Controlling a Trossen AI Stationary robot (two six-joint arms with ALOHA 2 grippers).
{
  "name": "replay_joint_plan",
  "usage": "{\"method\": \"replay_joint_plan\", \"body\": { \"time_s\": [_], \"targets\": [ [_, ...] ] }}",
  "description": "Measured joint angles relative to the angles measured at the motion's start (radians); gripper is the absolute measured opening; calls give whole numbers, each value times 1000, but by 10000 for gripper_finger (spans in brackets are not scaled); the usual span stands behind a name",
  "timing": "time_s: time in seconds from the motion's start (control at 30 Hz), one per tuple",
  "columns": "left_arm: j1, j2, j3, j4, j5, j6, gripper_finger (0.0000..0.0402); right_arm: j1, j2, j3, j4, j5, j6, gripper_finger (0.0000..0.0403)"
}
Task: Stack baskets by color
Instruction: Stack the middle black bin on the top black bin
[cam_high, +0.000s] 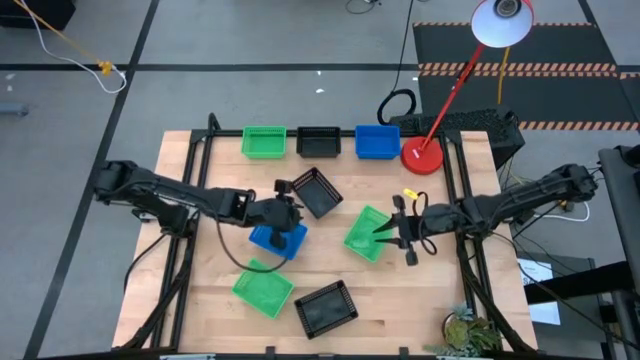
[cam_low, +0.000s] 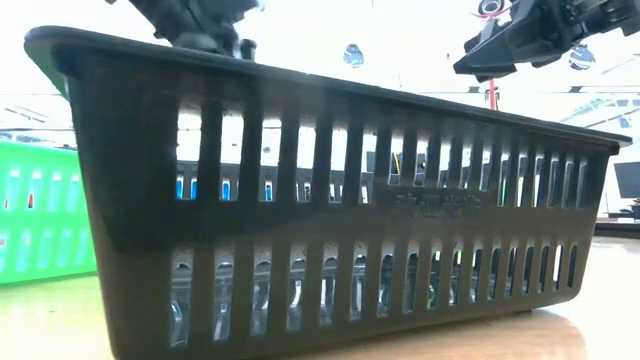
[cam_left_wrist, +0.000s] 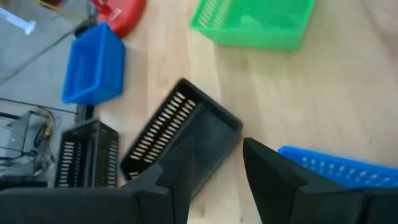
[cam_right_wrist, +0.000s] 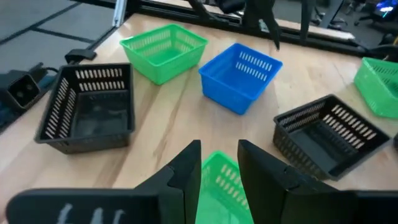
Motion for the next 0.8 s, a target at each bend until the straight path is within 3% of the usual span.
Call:
{"method": "replay_joint_plan", "body": {
  "time_s": [0.23,0.47,0.8],
  "targets": [
    [156,68,-1,-17,163,206,143,0,0,0,5,0,-32,100],
    [300,132,-1,-39,250,373,143,-3,0,0,6,1,-69,100],
    [327,208,-1,-34,263,439,143,-9,0,0,-7,1,-72,100]
  ]
}}
